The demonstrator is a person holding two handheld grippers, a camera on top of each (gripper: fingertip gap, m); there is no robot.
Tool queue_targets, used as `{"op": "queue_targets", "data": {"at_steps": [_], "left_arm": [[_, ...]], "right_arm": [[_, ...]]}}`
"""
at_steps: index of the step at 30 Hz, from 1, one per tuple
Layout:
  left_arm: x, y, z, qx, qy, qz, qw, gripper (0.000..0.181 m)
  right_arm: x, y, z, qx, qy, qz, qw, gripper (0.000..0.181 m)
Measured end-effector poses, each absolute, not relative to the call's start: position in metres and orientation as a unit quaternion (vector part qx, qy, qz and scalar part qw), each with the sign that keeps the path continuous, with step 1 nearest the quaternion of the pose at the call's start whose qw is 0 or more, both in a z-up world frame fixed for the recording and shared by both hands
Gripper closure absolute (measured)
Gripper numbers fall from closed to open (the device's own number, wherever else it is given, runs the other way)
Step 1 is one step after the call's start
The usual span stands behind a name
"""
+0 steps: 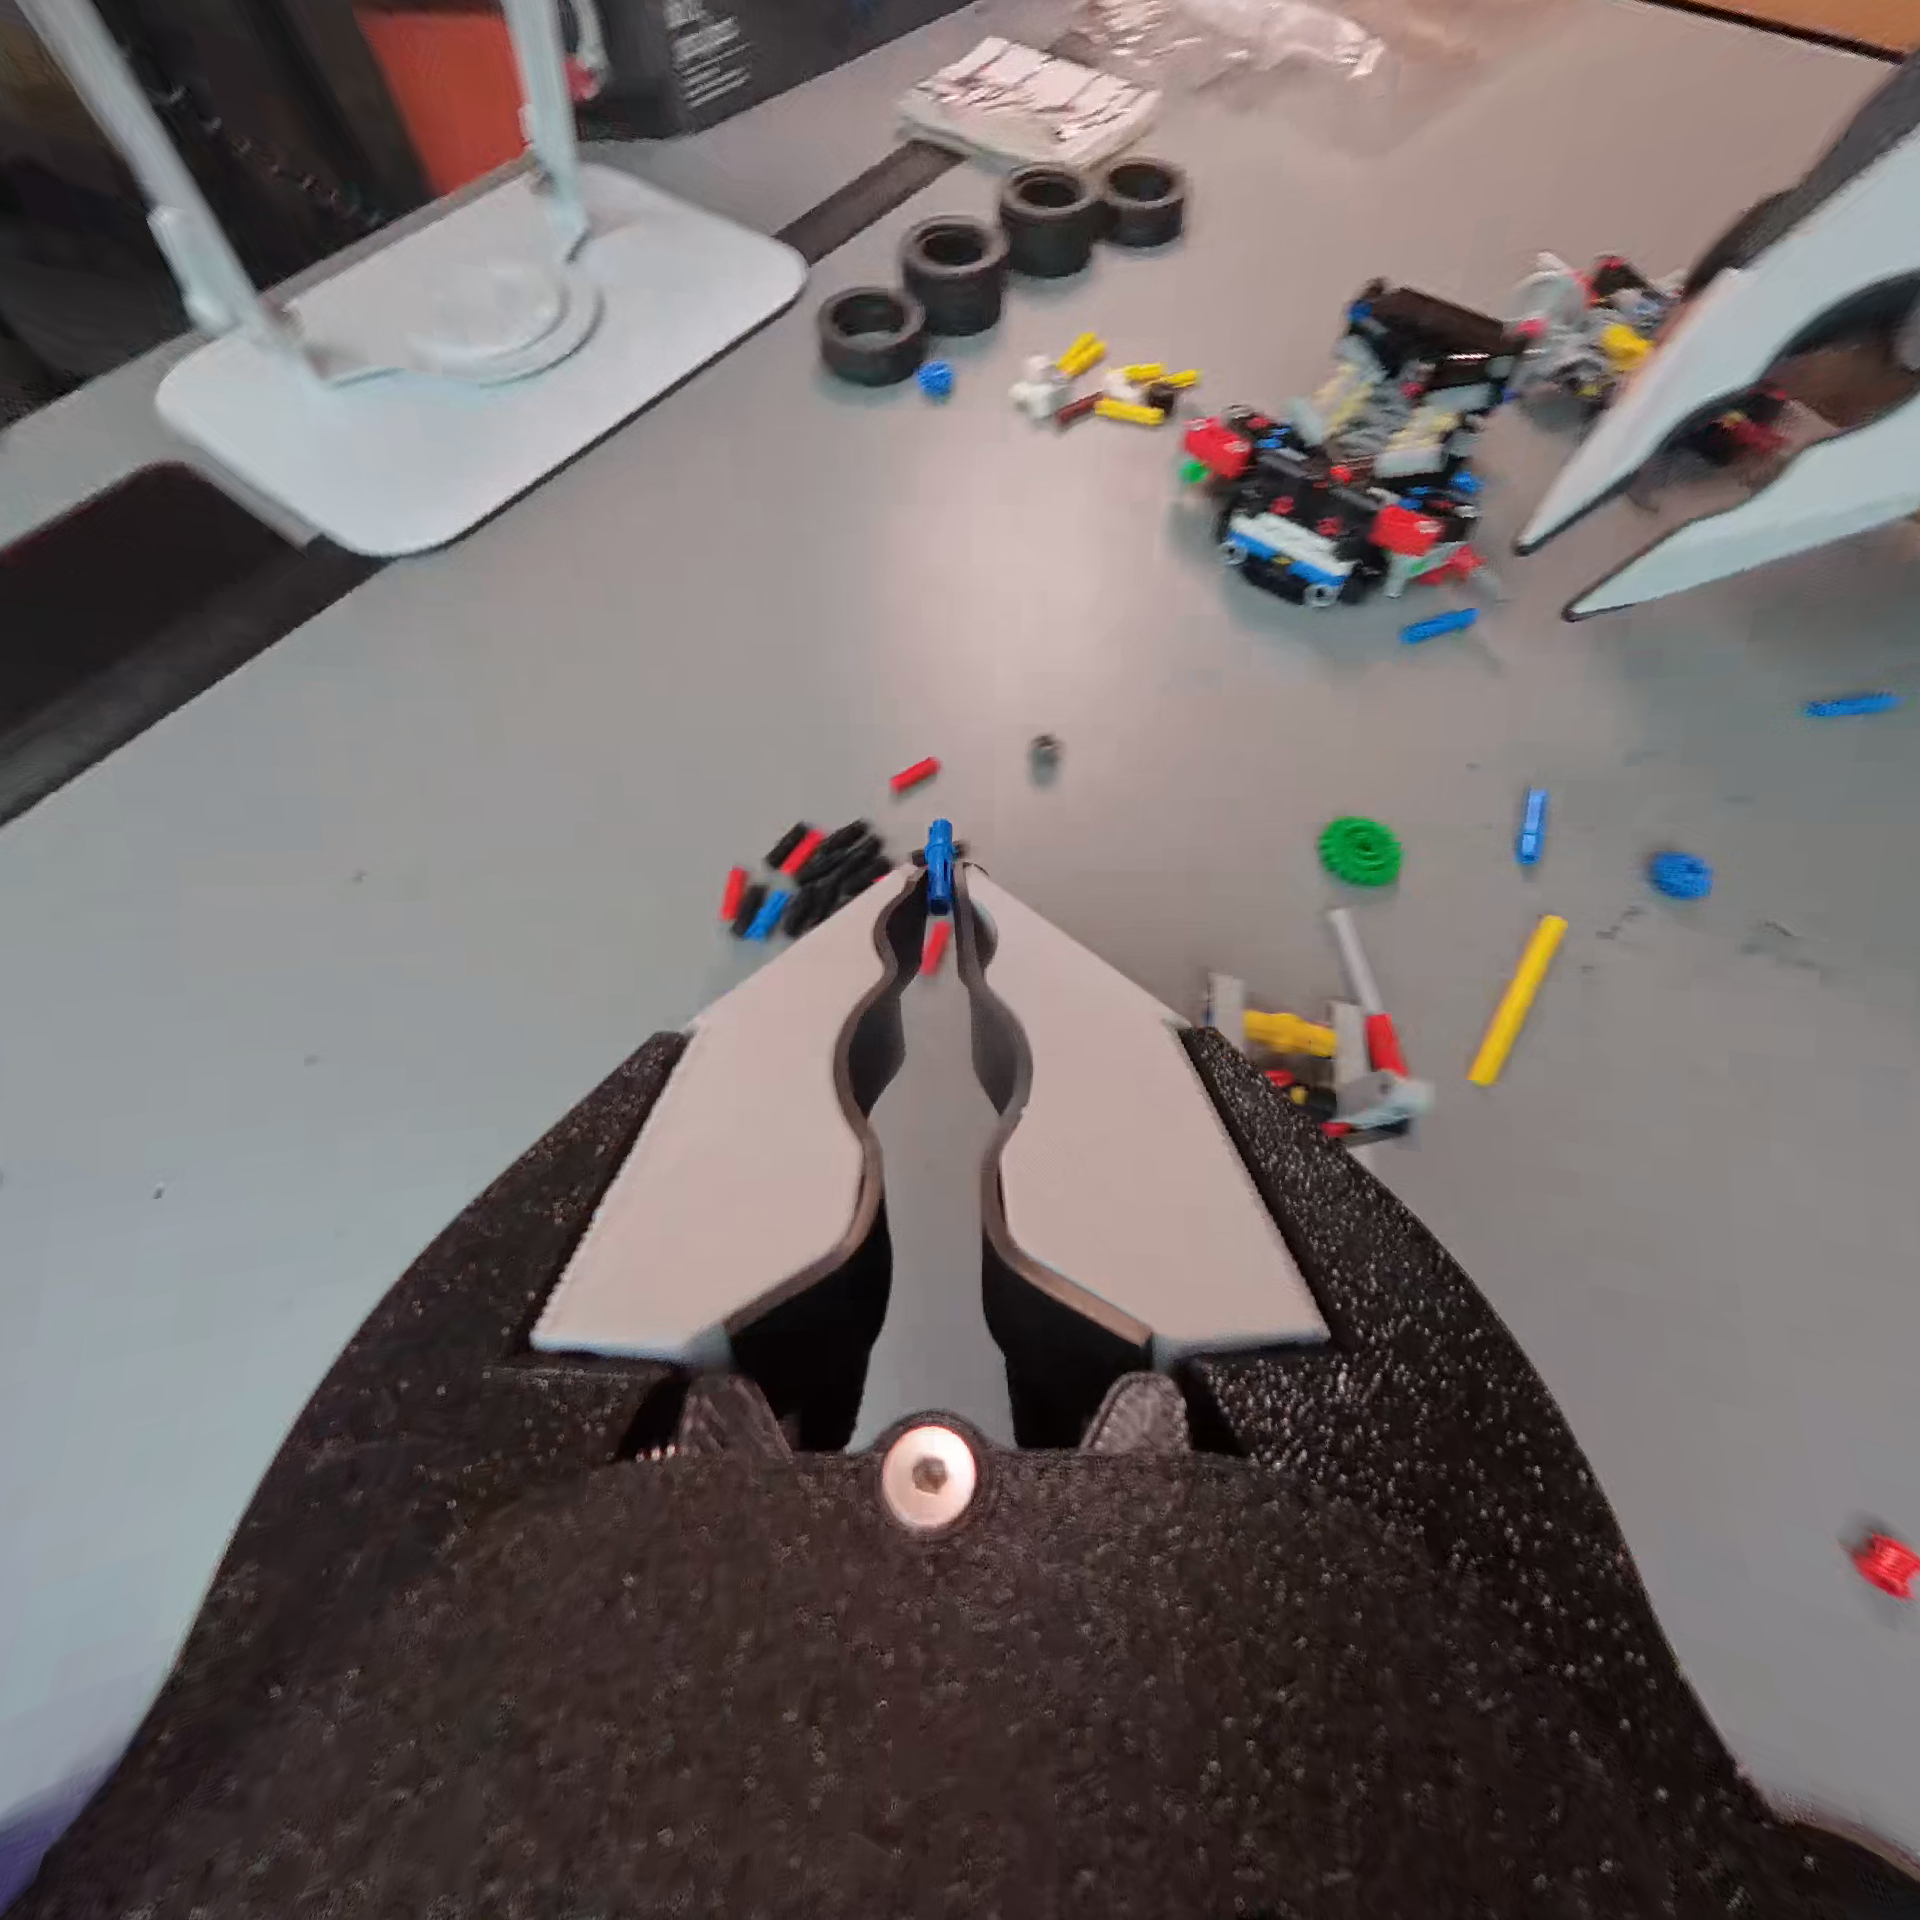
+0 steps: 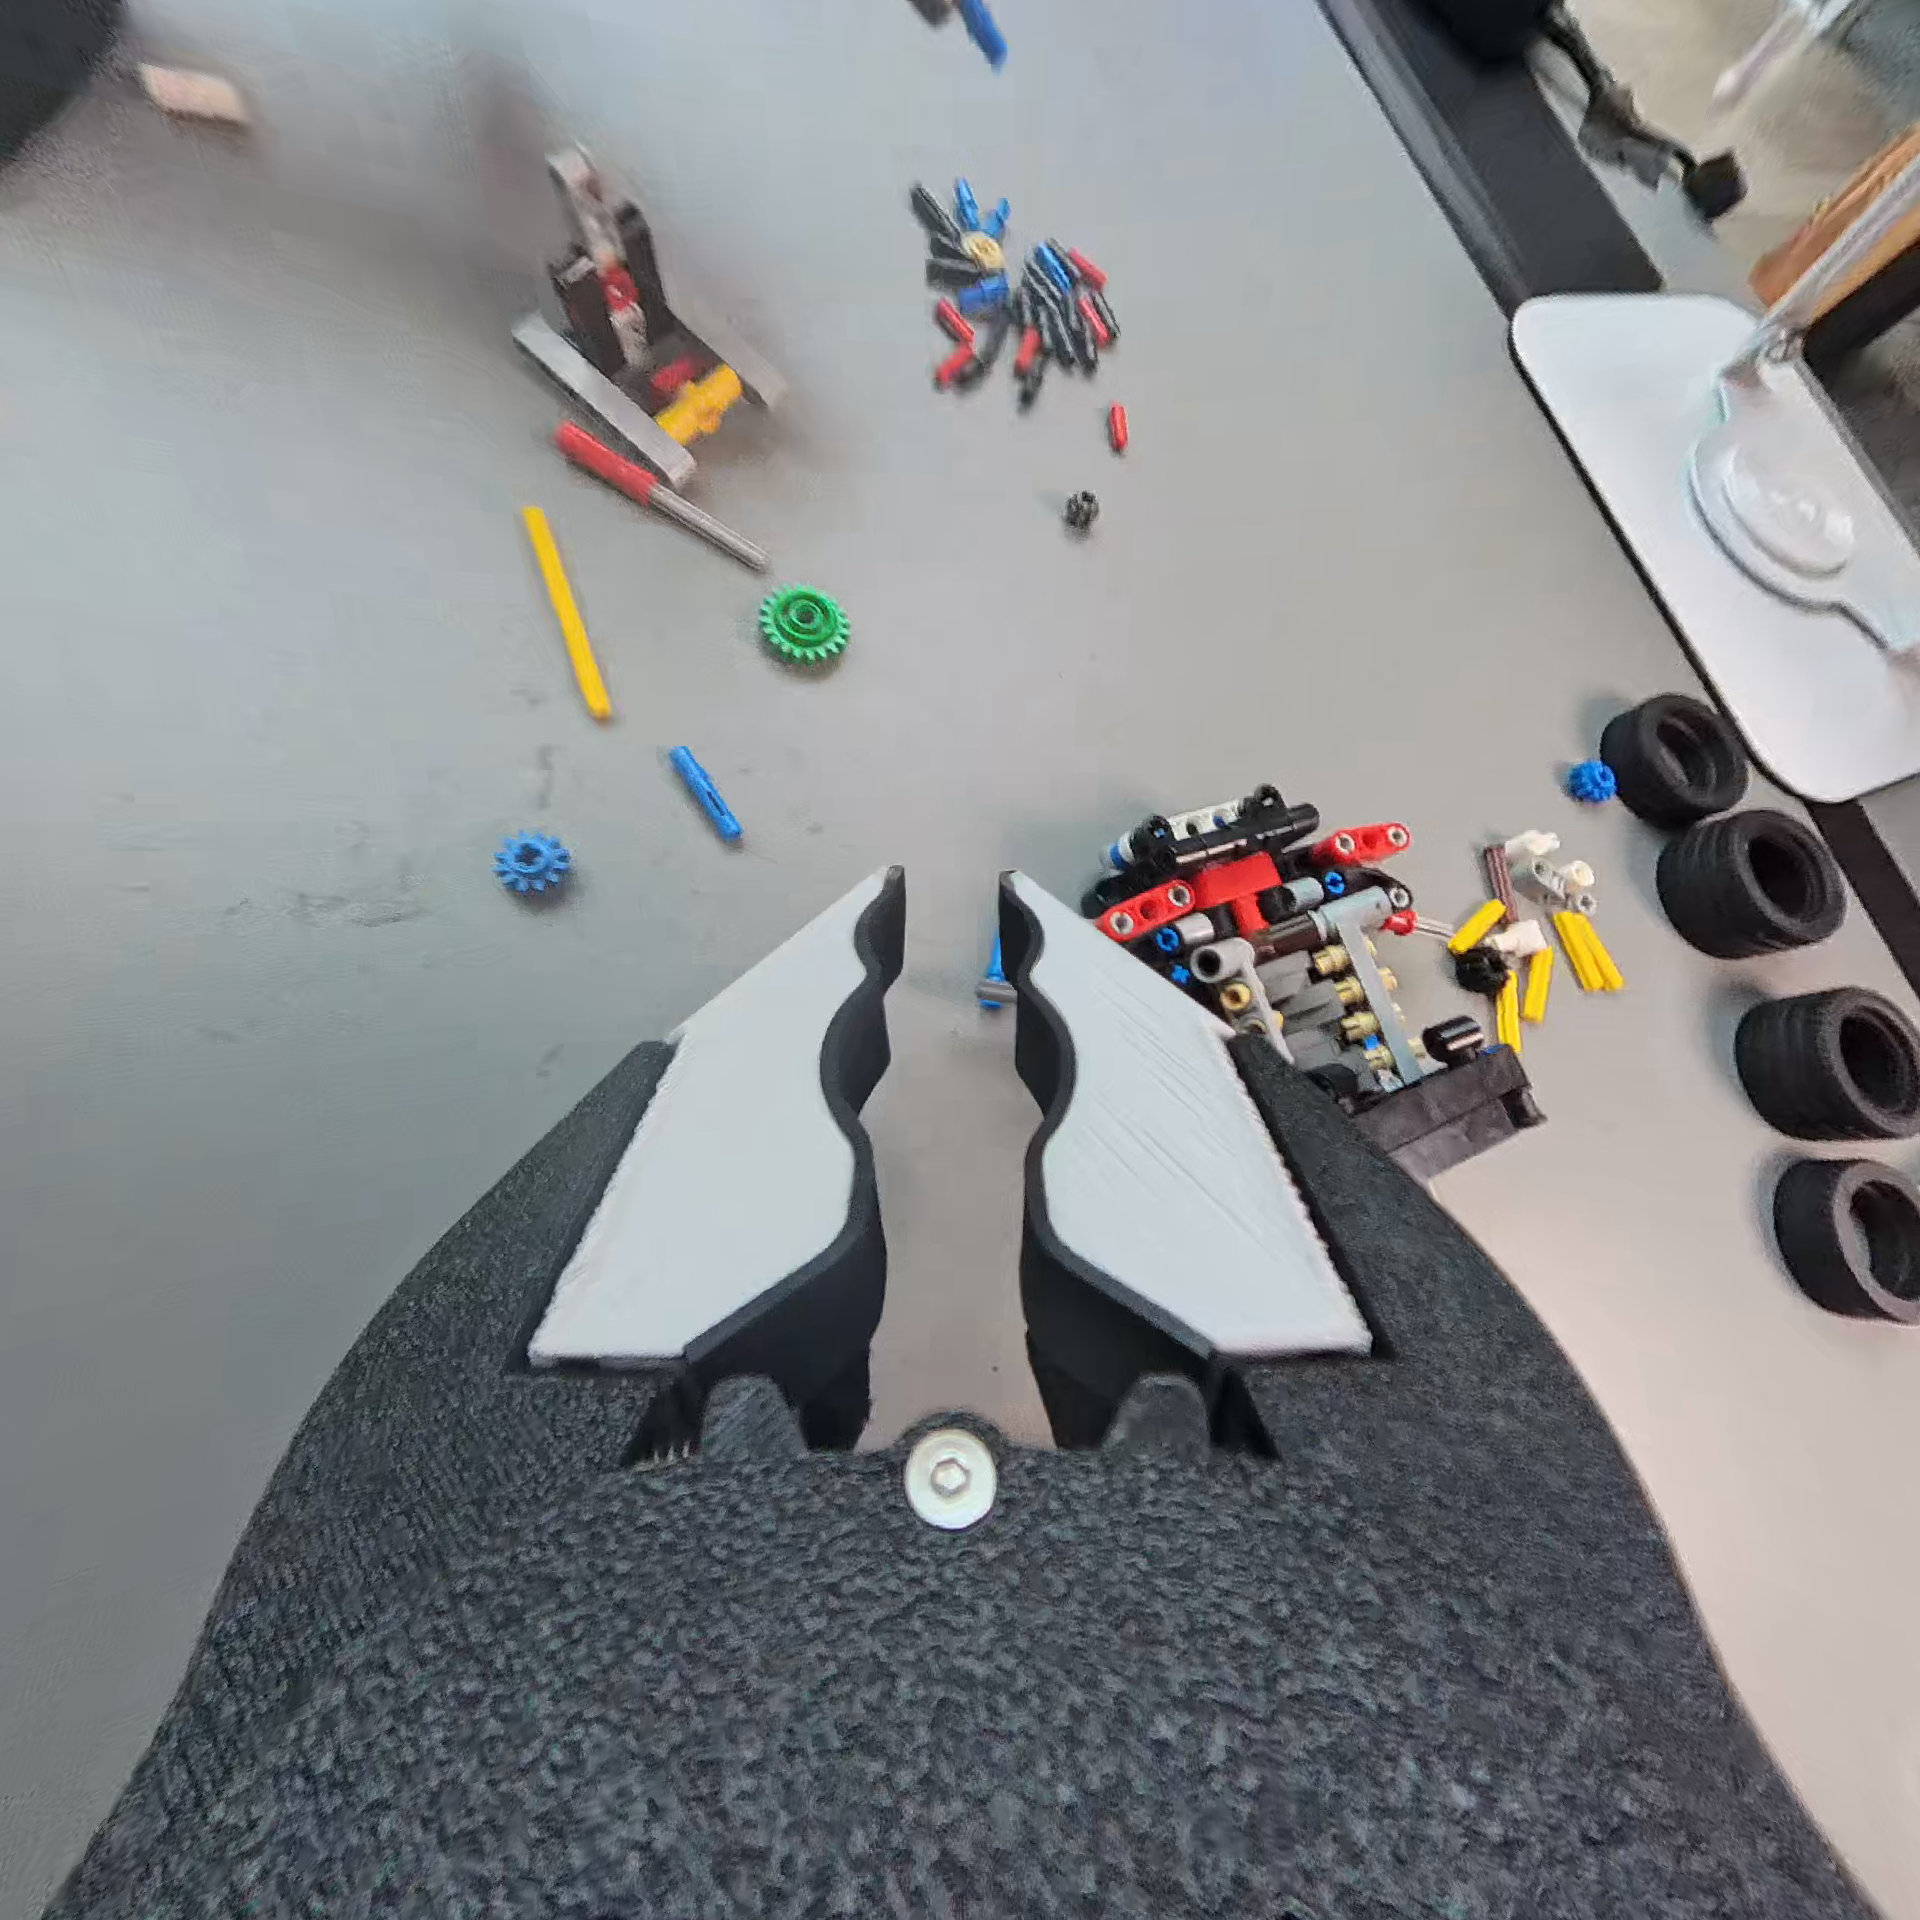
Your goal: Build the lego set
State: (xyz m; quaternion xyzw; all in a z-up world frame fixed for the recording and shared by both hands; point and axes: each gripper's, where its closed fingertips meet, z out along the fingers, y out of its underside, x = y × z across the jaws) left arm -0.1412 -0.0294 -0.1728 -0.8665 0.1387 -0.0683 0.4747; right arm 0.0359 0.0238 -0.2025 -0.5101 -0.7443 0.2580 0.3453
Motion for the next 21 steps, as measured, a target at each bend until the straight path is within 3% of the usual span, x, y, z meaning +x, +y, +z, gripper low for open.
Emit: {"op": "queue_targets", "data": {"at_steps": [7, 9, 14, 18, 21], "left_arm": [[-0.185, -0.026, -0.224, -0.911, 0.068, -0.041, 0.405, 0.177], [-0.186, -0.023, -0.230, -0.915, 0.074, -0.027, 0.396, 0.177], [-0.190, -0.017, -0.232, -0.914, 0.067, -0.018, 0.399, 0.165], [-0.185, -0.017, -0.220, -0.904, 0.061, -0.032, 0.423, 0.154], [-0.166, -0.016, -0.200, -0.882, 0.081, -0.058, 0.460, 0.151]], "right_arm": [[0.043, 0.063, -0.222, -0.573, -0.742, 0.158, 0.311, 0.175], [0.054, 0.082, -0.223, -0.585, -0.735, 0.117, 0.321, 0.170], [0.048, 0.056, -0.213, -0.584, -0.723, 0.213, 0.300, 0.168], [0.042, 0.049, -0.234, -0.590, -0.734, 0.203, 0.268, 0.167], [0.038, 0.040, -0.237, -0.586, -0.738, 0.226, 0.246, 0.177]]}}
